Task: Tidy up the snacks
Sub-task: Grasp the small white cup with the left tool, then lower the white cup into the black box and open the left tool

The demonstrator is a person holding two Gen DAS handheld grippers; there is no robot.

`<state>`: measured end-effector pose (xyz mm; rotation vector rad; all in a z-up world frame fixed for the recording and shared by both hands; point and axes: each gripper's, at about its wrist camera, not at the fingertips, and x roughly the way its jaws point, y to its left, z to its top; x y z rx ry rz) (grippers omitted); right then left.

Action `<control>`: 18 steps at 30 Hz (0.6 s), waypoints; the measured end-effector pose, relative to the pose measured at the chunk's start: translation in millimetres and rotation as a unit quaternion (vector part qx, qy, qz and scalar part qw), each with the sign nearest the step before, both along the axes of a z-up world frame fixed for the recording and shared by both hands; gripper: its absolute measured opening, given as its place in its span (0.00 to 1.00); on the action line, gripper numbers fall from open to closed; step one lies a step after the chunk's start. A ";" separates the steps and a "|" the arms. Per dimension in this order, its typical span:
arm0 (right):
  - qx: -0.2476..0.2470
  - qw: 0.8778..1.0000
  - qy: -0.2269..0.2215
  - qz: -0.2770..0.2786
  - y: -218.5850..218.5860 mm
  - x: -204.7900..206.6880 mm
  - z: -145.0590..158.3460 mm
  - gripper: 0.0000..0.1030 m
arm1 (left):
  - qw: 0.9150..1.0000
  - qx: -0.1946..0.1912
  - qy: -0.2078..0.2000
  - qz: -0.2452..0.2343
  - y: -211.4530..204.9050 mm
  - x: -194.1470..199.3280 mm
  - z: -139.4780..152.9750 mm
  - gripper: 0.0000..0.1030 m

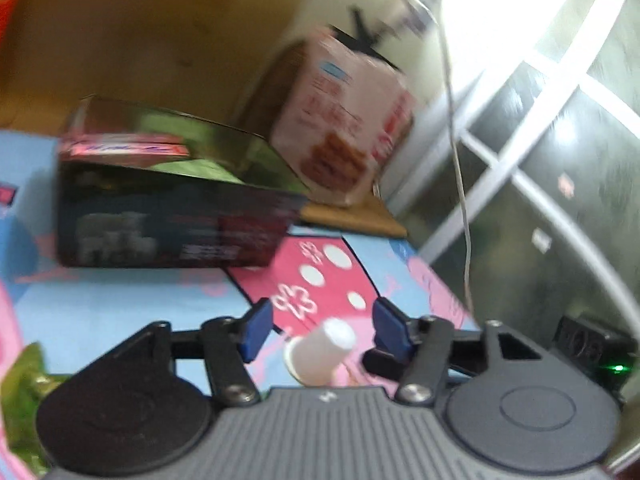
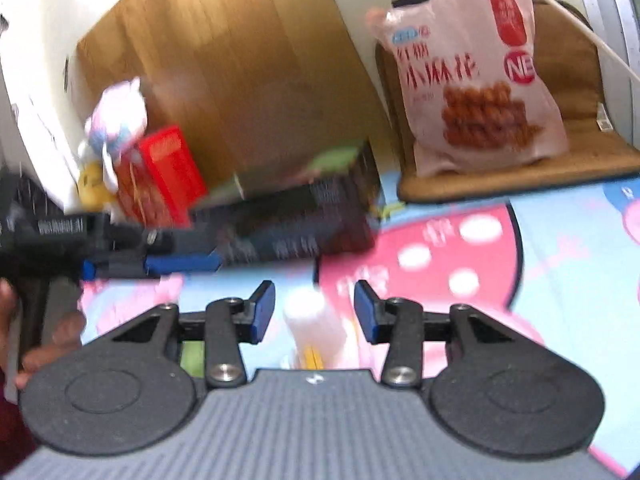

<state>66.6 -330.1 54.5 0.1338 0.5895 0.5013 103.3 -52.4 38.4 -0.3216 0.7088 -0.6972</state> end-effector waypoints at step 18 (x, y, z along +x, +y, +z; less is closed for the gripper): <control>-0.109 0.987 -0.111 0.048 33.4 12.3 -7.0 0.36 | 0.993 0.102 -0.064 0.015 -43.2 -6.5 15.7 0.33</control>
